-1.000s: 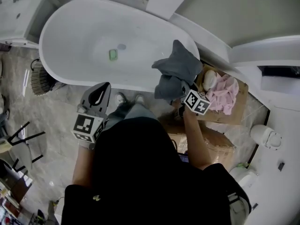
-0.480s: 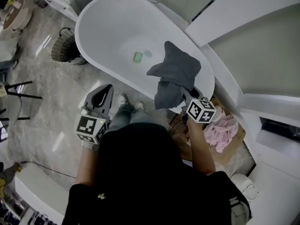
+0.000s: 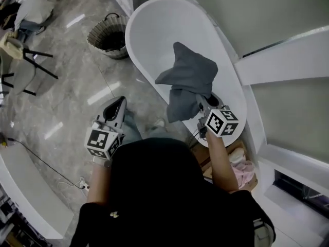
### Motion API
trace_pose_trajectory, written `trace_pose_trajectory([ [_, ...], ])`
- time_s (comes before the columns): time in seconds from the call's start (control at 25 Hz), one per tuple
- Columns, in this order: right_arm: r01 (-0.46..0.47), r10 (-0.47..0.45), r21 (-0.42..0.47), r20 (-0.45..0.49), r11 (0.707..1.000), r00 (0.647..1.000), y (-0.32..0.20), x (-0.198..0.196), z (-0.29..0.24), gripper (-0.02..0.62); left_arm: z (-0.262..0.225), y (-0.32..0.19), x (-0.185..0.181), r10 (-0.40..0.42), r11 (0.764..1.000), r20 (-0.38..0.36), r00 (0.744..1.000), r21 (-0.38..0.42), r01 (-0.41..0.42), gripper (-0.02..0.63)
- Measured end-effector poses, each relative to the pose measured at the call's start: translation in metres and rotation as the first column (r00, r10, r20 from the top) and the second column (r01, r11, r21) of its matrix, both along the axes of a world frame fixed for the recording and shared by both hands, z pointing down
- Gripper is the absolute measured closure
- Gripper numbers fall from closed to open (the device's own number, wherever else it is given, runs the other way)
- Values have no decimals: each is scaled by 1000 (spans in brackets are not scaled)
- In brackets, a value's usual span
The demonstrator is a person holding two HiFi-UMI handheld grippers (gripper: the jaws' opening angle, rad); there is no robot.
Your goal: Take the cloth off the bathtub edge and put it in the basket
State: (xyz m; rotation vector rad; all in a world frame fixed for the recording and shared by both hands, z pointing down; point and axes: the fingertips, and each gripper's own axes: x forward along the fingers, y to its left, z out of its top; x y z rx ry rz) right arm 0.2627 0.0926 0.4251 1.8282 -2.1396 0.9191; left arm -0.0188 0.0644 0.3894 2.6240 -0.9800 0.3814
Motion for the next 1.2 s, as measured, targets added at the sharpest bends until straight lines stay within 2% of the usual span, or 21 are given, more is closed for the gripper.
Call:
trace_pose_trajectory([
  [0.16, 72, -72, 15, 0, 997, 997, -68, -73, -13, 497, 2, -52, -62, -59, 998, -23, 998, -6, 59, 594],
  [0.4, 133, -133, 25, 16, 991, 991, -163, -171, -22, 497, 5, -130, -147, -81, 997, -29, 996, 1, 81, 593],
  [0.76, 234, -237, 60, 31, 970, 971, -289, -303, -37, 497, 5, -214, -260, -121, 992, -43, 992, 19, 122, 594],
  [0.92, 280, -283, 70, 43, 957, 958, -331, -350, -40, 497, 2, -242, -297, -176, 984, -53, 983, 13, 177, 594],
  [1.2, 349, -352, 54, 58, 936, 934, -398, -408, -30, 497, 4, -284, -332, -215, 976, -56, 975, 20, 216, 593],
])
